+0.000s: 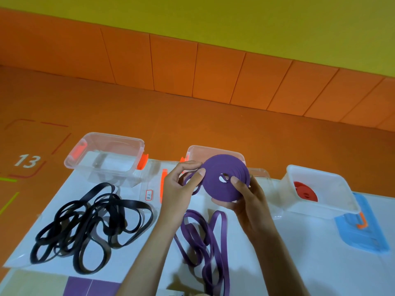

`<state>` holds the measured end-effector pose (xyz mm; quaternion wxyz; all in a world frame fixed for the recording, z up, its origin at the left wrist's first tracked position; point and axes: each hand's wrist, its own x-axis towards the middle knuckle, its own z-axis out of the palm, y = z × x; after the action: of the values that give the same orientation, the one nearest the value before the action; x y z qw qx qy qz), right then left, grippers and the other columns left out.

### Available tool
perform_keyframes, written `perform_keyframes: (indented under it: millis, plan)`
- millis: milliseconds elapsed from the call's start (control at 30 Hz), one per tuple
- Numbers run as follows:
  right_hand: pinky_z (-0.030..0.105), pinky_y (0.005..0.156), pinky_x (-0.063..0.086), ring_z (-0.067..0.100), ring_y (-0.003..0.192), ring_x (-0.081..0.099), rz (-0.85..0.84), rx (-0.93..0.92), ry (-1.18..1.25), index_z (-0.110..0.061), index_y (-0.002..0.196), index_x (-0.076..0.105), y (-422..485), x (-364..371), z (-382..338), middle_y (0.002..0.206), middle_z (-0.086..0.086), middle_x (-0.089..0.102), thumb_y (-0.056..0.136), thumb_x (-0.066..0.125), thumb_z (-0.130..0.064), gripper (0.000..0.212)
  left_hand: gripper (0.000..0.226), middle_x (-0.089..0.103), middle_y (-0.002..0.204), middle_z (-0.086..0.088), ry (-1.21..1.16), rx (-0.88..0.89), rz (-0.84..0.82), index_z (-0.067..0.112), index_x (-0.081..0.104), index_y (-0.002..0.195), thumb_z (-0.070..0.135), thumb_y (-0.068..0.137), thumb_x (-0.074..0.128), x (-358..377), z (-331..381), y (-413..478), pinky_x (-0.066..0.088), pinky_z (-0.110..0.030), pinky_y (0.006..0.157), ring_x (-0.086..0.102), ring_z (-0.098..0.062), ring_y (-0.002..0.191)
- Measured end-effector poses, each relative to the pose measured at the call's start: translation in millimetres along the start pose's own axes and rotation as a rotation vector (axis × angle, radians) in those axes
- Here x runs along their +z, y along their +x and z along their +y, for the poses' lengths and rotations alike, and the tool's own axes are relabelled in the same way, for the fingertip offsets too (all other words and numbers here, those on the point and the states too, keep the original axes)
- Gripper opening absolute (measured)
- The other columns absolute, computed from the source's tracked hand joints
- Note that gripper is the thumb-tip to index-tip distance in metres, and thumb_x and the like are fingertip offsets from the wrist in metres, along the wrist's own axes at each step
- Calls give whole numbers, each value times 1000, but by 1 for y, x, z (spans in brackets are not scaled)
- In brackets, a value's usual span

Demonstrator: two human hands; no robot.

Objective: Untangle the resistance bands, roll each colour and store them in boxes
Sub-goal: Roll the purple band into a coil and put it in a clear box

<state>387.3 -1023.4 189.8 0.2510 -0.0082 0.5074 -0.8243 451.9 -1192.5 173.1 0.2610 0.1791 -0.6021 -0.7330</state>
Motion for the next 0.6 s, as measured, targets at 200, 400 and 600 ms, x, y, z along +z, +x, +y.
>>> perform_keyframes:
  millis: [200, 400, 600]
  plan:
    - [52, 72, 66, 41, 110, 74, 129, -38, 34, -13, 118, 65, 3, 8, 21, 119, 16, 75, 88, 74, -10, 31, 30, 71, 129, 9, -92, -77, -48, 34, 75, 128, 25, 100, 73, -7, -24, -10, 63, -30, 86, 70, -18, 121]
    - [40, 74, 65, 27, 107, 76, 252, -35, 46, -10, 113, 62, -3, 16, 51, 109, 12, 75, 89, 74, -8, 26, 27, 78, 120, -1, -279, -153, 200, 26, 71, 109, 14, 89, 84, -1, -43, -24, 64, -31, 85, 77, -28, 109]
    - [12, 70, 58, -5, 91, 75, 213, -72, -122, -4, 134, 53, -3, 10, 63, 98, -29, 76, 102, 66, -4, 35, 34, 81, 105, 0, -333, -229, 238, 22, 72, 116, 7, 88, 85, 18, -57, -37, 65, -35, 83, 80, -25, 96]
